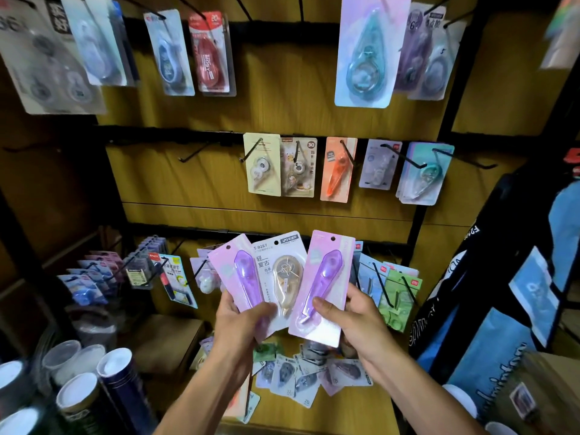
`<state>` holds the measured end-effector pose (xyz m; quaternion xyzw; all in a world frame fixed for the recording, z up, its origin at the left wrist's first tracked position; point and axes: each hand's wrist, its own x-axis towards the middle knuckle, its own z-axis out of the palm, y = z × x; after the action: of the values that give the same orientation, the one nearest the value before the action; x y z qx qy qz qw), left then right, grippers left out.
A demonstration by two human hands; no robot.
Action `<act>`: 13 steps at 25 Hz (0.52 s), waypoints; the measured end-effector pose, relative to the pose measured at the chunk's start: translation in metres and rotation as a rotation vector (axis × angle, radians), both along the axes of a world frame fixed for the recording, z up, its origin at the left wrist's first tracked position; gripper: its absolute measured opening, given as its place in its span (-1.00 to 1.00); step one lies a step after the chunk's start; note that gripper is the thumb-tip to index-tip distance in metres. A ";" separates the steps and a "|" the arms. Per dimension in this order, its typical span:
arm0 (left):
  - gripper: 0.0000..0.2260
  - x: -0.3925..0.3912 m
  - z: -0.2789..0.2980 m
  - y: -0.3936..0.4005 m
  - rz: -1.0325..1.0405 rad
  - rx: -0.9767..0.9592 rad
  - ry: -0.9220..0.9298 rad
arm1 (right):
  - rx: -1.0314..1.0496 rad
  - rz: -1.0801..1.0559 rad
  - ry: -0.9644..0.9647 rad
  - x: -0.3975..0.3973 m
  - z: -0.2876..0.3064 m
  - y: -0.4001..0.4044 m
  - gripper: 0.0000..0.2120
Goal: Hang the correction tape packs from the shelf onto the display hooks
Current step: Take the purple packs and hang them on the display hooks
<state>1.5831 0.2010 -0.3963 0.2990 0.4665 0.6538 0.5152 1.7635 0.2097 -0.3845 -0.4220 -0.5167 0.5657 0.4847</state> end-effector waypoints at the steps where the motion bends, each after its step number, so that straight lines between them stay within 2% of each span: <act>1: -0.59 -0.004 0.002 0.000 0.011 0.001 0.024 | -0.015 0.011 -0.029 -0.005 0.004 0.000 -0.69; 5: -0.61 -0.014 0.009 0.008 0.119 0.030 0.048 | -0.110 0.089 -0.076 -0.013 0.015 0.004 -0.76; 9: -0.62 -0.041 0.014 0.013 0.207 0.046 0.027 | -0.026 -0.117 -0.189 -0.015 0.027 0.016 -0.80; 13: -0.61 -0.054 0.018 0.019 0.201 0.060 0.024 | 0.109 -0.281 -0.182 -0.007 0.049 0.037 -0.81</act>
<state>1.5289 0.2204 -0.3781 0.2737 0.4805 0.7124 0.4322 1.7568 0.2471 -0.3357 -0.5128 -0.5243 0.4228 0.5323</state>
